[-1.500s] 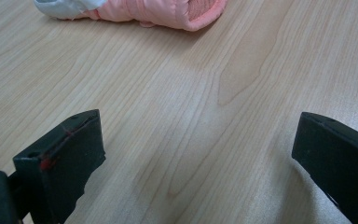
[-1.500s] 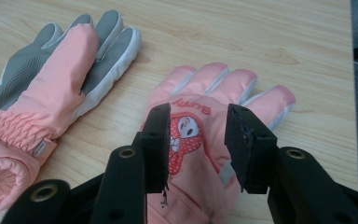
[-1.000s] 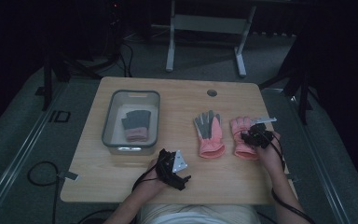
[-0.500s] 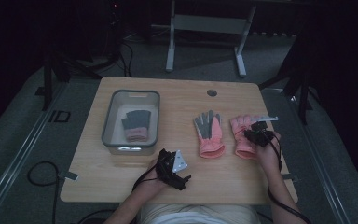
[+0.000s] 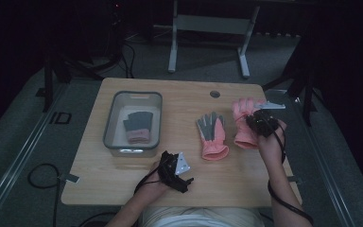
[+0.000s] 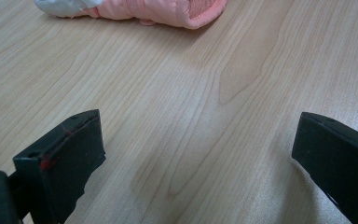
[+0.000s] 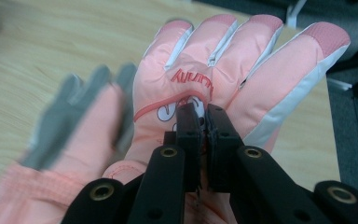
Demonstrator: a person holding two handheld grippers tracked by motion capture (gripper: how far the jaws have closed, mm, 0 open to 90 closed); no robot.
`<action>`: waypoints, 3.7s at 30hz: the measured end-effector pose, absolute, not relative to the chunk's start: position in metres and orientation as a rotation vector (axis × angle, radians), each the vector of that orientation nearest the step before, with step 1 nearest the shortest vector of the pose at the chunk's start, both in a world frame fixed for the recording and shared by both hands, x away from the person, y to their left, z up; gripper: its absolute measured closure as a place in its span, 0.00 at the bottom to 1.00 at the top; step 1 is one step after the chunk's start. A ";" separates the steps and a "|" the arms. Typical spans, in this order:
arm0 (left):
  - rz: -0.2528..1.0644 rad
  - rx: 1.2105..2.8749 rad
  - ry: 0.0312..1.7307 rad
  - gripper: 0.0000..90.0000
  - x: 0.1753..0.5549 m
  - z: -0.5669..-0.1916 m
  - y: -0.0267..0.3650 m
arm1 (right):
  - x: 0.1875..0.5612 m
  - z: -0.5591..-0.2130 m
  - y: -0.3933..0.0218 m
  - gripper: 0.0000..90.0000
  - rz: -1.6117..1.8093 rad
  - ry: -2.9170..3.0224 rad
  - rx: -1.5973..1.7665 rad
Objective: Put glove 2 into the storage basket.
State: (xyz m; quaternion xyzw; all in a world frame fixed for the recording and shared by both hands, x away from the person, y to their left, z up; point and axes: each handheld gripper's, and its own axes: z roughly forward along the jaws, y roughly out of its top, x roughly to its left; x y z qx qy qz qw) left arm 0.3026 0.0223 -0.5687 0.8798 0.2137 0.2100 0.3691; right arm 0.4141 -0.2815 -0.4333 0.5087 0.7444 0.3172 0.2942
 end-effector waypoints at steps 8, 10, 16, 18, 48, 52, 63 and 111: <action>0.537 2.253 0.549 0.02 0.303 -0.569 0.023 | 0.407 -0.397 -0.247 0.95 0.909 1.979 1.273; 0.539 2.251 0.548 0.02 0.303 -0.569 0.023 | 0.406 -0.394 -0.238 0.95 0.924 1.995 1.261; 0.539 2.248 0.552 0.02 0.303 -0.569 0.023 | 0.403 -0.398 -0.214 0.95 0.981 2.026 1.261; 0.535 2.247 0.552 0.02 0.303 -0.569 0.023 | 0.402 -0.402 -0.207 0.95 0.978 2.040 1.263; 0.541 2.254 0.538 0.02 0.302 -0.569 0.023 | 0.430 -0.489 -0.183 0.93 0.812 2.206 1.364; 0.540 2.255 0.538 0.02 0.302 -0.569 0.022 | 0.429 -0.491 -0.184 0.92 0.814 2.219 1.354; 0.540 2.258 0.539 0.02 0.302 -0.569 0.022 | 0.427 -0.482 -0.185 0.72 0.862 2.233 1.306; 0.535 2.115 0.766 0.14 0.371 -0.446 -0.003 | 0.415 -0.437 -0.235 0.80 1.166 2.257 1.092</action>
